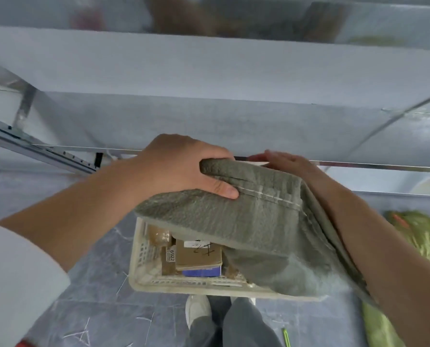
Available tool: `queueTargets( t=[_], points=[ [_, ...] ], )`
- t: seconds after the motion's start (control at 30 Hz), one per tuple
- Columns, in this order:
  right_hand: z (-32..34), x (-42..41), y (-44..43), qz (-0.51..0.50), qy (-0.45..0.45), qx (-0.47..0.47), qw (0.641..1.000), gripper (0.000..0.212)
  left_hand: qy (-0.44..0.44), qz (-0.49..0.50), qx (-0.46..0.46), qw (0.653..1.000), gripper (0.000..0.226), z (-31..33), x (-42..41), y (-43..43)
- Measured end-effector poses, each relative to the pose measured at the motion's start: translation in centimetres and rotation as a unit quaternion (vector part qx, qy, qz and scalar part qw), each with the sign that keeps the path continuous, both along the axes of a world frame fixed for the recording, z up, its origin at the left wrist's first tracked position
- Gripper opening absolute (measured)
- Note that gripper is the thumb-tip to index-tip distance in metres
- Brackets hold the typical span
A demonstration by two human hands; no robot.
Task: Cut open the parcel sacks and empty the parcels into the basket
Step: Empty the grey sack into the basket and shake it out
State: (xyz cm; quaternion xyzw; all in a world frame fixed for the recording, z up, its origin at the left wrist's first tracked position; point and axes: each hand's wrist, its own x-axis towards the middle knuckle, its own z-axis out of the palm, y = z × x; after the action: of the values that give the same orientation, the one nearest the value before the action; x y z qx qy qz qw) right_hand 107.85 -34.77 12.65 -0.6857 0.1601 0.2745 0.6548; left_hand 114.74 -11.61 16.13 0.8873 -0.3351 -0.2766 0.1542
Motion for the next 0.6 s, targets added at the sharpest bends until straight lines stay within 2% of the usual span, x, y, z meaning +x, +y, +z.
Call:
queueTargets(
  t=[0.03,0.1,0.17,0.23,0.3,0.4,0.43,0.5,0.53,0.6],
  points=[
    [1.3,-0.5,-0.6,-0.022,-0.019,0.027,0.999,0.036,-0.002,0.014,-0.003,1.000,0.070,-0.1,-0.1,0.2],
    [4.4,-1.9,-1.2,0.016,-0.097,0.006,0.995,0.040,-0.018,0.033,-0.013,0.999,0.068,-0.4,-0.3,0.1],
    [6.6,-3.2,-0.1,0.144,-0.158,-0.125,0.969,0.048,-0.035,0.057,-0.028,0.997,0.064,-0.3,-0.5,-0.1],
    [5.8,-4.6,2.1,0.206,-0.193,-0.302,0.910,0.065,-0.073,0.060,-0.079,0.992,0.060,-0.6,-1.1,-0.5],
    [4.8,-5.9,4.0,0.156,-0.242,-0.388,0.875,0.064,-0.105,0.056,-0.148,0.982,0.053,-0.6,-1.9,-0.7],
    [3.7,-7.4,4.0,0.034,-0.283,-0.441,0.851,0.039,-0.204,0.012,-0.187,0.961,0.044,-0.6,-4.1,0.7],
    [3.3,-8.0,3.6,-0.007,-0.267,-0.460,0.847,0.037,-0.232,0.000,-0.177,0.957,0.047,-0.7,-5.3,1.5],
    [2.9,-9.4,3.1,-0.074,-0.199,-0.435,0.875,0.043,-0.248,0.019,-0.154,0.956,0.053,-0.9,-7.7,3.1],
    [2.8,-10.2,3.1,-0.082,-0.171,-0.406,0.894,0.046,-0.243,0.041,-0.147,0.958,0.051,-0.9,-8.7,3.6],
    [2.8,-11.8,3.3,-0.074,-0.168,-0.381,0.906,0.045,-0.254,0.061,-0.133,0.956,0.042,-1.0,-10.0,3.8]
  ],
)
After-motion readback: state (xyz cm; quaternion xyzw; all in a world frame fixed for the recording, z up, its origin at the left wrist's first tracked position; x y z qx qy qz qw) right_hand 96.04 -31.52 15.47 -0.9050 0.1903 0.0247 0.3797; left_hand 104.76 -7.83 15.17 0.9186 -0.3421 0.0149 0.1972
